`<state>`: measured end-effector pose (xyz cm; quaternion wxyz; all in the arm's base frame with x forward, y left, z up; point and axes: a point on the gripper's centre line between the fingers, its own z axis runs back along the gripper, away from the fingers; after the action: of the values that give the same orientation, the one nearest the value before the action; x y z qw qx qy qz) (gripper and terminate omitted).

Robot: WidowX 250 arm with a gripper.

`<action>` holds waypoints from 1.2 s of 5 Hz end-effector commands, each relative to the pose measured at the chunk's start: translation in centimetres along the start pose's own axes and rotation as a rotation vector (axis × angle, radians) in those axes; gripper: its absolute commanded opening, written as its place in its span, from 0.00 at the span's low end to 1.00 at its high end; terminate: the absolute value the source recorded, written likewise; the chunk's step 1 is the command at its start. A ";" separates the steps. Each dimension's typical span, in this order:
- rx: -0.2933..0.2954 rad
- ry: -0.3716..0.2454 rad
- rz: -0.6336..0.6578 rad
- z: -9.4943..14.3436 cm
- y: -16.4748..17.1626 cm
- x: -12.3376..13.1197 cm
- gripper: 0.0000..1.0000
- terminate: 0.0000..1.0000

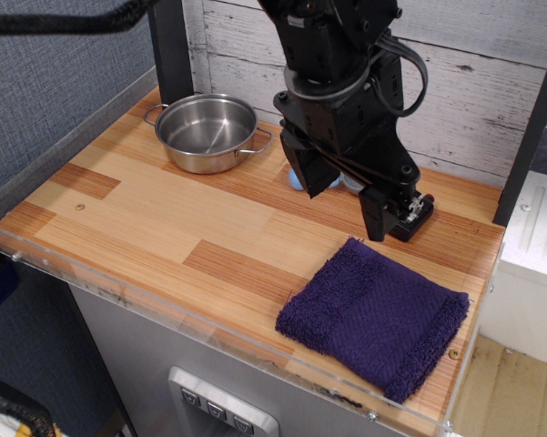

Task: Put the black item on the purple rectangle.

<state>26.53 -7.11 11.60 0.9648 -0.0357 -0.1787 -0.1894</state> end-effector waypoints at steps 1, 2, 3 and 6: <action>0.000 0.000 0.000 0.0 0.0 0.0 1.00 0.00; 0.000 0.008 0.020 -1.5 0.5 1.0 1.00 0.00; -0.015 0.022 0.061 -3.4 1.1 2.8 1.00 0.00; -0.006 0.049 0.107 -7.9 1.7 6.0 1.00 0.00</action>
<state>34.46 -8.43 4.95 0.9818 -0.0419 -0.1289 -0.1332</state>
